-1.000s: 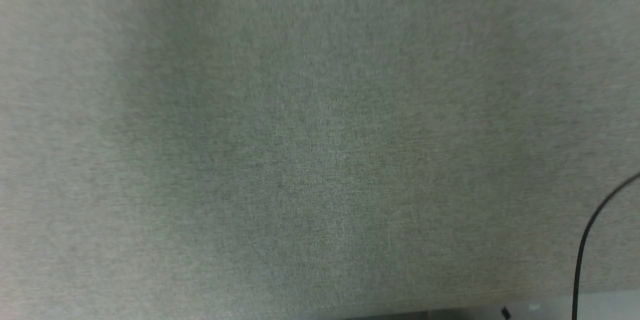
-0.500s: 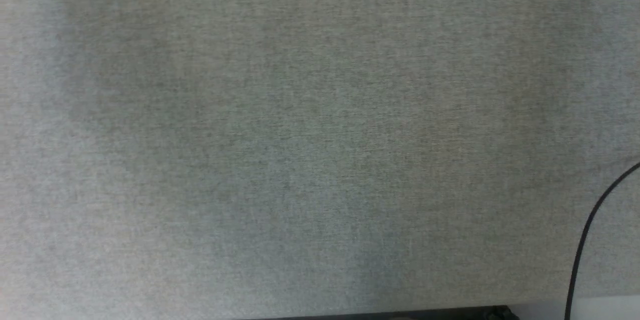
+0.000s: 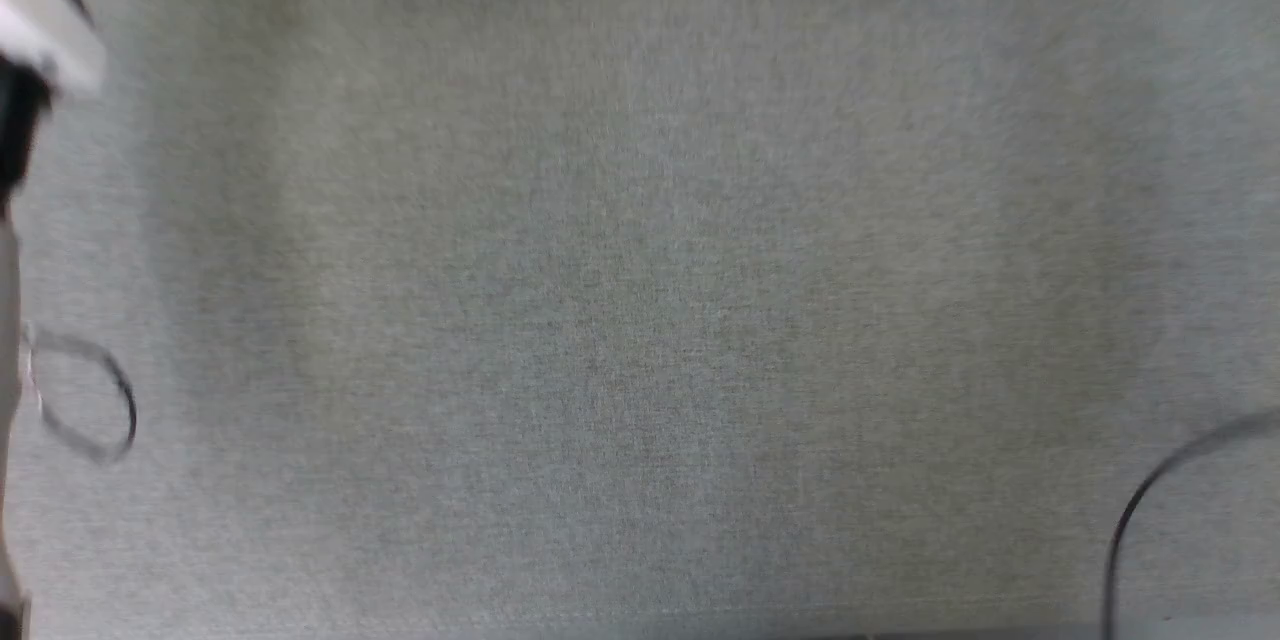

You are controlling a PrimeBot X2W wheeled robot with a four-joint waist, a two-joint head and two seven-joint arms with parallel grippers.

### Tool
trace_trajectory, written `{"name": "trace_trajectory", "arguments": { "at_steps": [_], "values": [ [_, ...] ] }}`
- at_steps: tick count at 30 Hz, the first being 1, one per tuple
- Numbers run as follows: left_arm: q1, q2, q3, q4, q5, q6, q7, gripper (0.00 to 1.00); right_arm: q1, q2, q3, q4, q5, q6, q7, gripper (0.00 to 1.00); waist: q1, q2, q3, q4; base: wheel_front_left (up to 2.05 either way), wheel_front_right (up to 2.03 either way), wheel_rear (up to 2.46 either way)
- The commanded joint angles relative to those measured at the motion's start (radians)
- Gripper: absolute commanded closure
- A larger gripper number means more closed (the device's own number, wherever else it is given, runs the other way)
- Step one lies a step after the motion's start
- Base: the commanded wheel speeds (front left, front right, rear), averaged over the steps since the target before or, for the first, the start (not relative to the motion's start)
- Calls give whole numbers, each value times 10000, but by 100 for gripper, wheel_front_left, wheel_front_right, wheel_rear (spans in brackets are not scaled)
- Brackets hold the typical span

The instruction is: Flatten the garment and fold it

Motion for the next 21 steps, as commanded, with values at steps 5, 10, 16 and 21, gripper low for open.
{"name": "trace_trajectory", "arguments": {
  "at_steps": [5, 10, 16, 21],
  "values": [
    [1834, 694, -101, -423, -501, -67, 1231, 100, 1755, -501, 180, -561, 1164, -25, 1210, 100, 2, 0, -2526, -103, 0, 0, 0],
    [3729, 1028, -197, -1190, -1080, -70, 2276, 100, 3433, -1041, 344, -1244, 1715, -25, 2086, 100, 2, 0, -3465, -95, 0, 0, 0],
    [6232, 1198, -212, -2593, -1764, 142, 3292, 100, 5558, -1404, 148, -2105, 2383, -25, 3071, 100, 2, 0, -4349, -57, 0, 0, 0],
    [8463, 1302, -131, -4120, -2423, 531, 3979, 100, 7384, -1729, -156, -2992, 2888, -25, 4226, 100, 2, 0, -4913, -33, 0, 0, 0]
  ]
}}
